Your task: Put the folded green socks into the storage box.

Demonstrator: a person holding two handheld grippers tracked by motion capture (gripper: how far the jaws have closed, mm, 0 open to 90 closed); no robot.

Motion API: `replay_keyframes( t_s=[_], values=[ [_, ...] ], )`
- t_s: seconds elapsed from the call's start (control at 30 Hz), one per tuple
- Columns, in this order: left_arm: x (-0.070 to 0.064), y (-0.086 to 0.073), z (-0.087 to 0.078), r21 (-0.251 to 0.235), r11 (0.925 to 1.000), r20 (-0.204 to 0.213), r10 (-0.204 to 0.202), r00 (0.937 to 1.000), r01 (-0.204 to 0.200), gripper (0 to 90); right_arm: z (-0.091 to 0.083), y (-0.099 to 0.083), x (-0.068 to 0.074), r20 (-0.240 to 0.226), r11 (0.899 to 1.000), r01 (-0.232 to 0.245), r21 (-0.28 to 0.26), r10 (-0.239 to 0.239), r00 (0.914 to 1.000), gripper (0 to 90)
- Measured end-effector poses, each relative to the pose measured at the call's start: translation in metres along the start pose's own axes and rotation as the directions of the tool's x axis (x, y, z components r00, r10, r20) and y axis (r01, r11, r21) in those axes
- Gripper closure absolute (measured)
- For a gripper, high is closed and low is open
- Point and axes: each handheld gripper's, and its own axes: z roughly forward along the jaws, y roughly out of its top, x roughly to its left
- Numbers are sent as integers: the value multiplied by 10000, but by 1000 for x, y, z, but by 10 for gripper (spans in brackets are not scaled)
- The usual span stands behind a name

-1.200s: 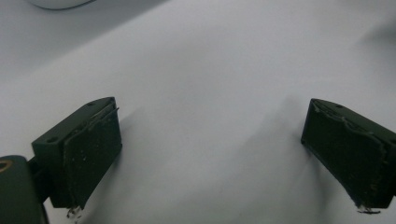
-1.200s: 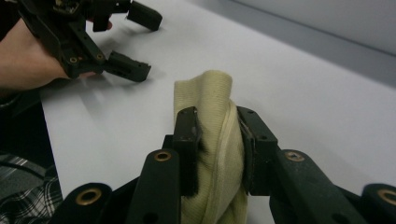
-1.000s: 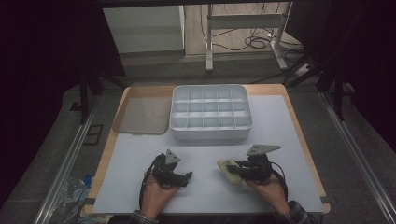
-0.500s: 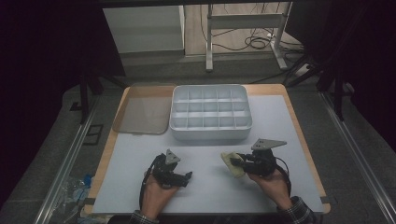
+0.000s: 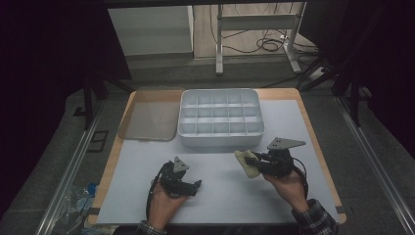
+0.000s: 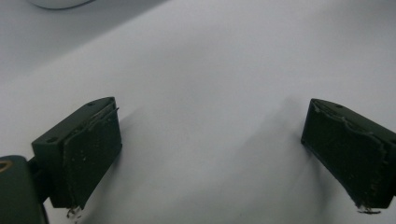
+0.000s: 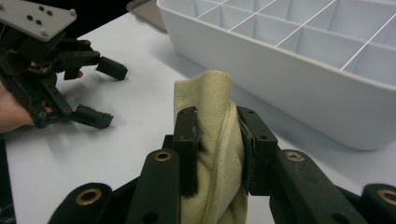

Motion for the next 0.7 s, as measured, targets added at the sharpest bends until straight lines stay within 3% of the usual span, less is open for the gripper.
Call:
replay_keyframes(
  t_s=[0.7],
  values=[
    [0, 0, 0, 2, 10000, -4, 25, 10000, -25, 46, -3, 22, -15, 526, 9989, 270, -386, -249, 9983, 712]
  ],
)
